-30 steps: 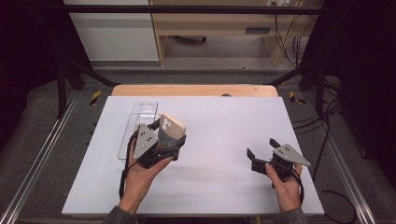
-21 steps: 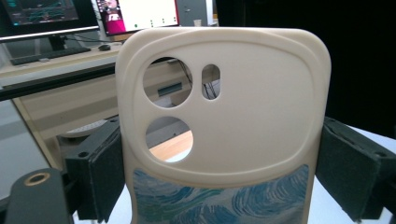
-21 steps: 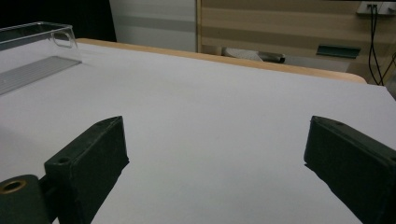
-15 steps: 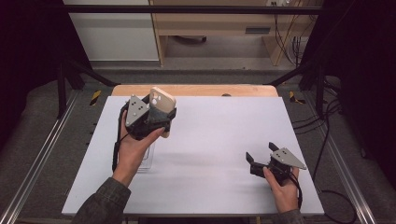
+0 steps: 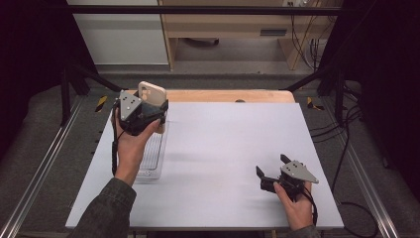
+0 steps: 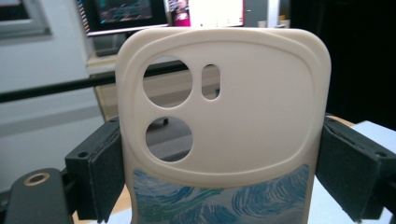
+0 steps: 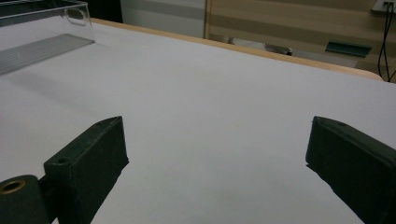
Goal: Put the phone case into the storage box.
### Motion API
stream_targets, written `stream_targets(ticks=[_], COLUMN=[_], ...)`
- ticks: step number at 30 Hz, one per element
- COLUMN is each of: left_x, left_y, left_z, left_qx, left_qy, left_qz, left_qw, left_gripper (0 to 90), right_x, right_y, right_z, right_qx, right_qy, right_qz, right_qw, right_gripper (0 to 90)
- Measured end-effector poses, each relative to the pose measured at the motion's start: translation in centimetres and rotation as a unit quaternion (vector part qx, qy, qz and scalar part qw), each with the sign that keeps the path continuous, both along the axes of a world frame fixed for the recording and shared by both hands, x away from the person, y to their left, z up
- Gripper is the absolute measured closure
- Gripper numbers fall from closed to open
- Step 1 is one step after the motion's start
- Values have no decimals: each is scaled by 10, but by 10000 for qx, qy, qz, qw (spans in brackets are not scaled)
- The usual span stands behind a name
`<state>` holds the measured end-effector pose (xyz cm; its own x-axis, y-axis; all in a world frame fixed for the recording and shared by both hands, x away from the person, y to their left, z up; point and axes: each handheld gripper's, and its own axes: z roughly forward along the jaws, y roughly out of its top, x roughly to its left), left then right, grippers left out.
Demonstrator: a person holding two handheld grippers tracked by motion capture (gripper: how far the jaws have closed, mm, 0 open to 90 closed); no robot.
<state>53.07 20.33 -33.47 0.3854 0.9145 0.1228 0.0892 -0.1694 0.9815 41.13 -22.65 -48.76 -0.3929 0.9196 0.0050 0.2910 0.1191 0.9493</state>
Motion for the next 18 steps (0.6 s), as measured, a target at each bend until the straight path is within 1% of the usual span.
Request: stream_targets(ticks=[2, 4, 6, 8, 11, 18], left_x=[5, 11, 17, 22, 30, 46], left_y=[5, 10, 14, 17, 19, 20], left_z=[-1, 0, 0, 0, 0, -4], left_qx=[-29, -136, -215, -265, -305, -326], left_qy=[31, 49, 80, 93, 94, 63], left_qz=[117, 216, 328, 426, 533, 695], left_qw=[9999, 9997, 9992, 9987, 9981, 9970], left_gripper=[112, 112, 112, 112, 112, 112], right_x=[0, 0, 0, -1, -2, -2], right_y=[-1, -2, -3, -3, -2, -3], right_z=[0, 0, 0, 1, 1, 2], right_qx=[-13, -12, -57, 20, 39, 137], right_qy=[-40, -38, -92, -113, -165, -175], right_qz=[6, -4, -9, -5, 19, 96], right_qw=[10000, 10000, 9999, 9999, 9999, 9997], right_gripper=[52, 53, 53, 53, 53, 52])
